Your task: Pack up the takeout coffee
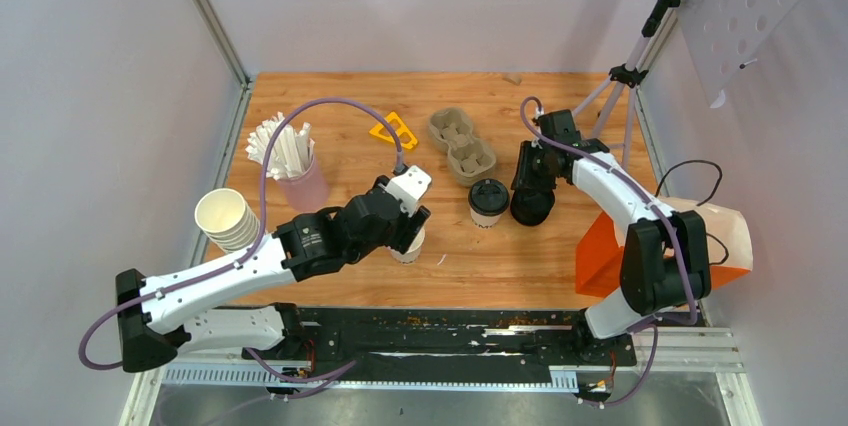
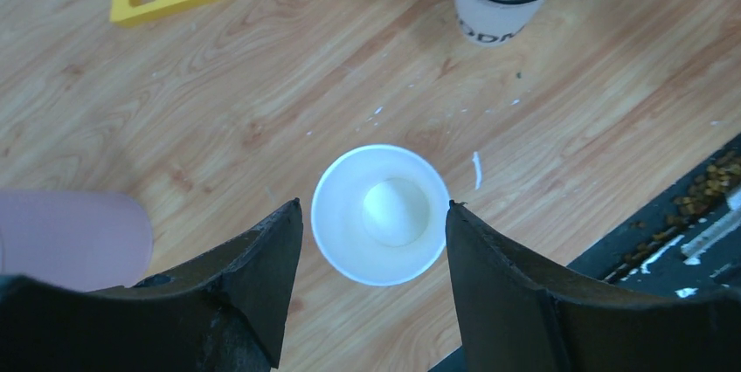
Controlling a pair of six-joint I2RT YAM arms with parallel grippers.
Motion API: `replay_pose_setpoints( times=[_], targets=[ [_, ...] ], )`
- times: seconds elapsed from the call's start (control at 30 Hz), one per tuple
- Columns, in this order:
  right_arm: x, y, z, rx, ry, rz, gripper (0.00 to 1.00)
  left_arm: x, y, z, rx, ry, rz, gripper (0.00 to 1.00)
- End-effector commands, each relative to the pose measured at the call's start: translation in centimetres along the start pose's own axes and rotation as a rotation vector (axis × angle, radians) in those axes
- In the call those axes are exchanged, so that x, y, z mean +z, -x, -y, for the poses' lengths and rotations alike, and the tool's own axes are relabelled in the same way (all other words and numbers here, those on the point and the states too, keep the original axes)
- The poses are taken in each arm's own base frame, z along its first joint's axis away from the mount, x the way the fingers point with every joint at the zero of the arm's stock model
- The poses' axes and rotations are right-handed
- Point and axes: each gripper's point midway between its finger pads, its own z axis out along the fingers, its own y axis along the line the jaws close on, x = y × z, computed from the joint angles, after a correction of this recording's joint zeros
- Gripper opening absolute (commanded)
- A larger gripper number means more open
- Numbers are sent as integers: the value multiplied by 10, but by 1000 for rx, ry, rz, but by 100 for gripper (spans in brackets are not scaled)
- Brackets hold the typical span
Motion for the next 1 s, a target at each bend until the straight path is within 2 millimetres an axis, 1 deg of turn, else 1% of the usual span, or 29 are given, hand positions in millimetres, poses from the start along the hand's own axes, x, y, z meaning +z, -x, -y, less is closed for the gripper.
replay_pose_setpoints(
  times=[0.0,0.17,0.23,0.37,0.5,0.67,0.8,0.9,0.97],
  targets=[
    [1,14,-9,-5,8,37,27,-7,-12,-25,-10,135,-35,69],
    [3,12,-6,-20,-23,30,21,-5,-24,-36,-91,158,-49,67],
    [3,12,-4,-27,-33,30,16,-4,-31,-42,-133,167,-64,66],
    [-2,14,-2,-42,-50,42,7,-2,-39,-53,-212,175,-78,63],
    [-9,16,-2,-58,-56,52,1,5,-49,-54,-259,162,-115,61],
    [-15,16,-3,-70,-52,58,0,17,-67,-50,-287,136,-186,61],
    [-16,15,-5,-76,-38,52,7,25,-76,-46,-295,121,-225,61],
    [-15,13,-6,-81,-31,43,1,30,-83,-44,-300,114,-250,61],
    [-16,12,-5,-82,-32,41,1,33,-87,-42,-303,107,-265,61]
  ],
)
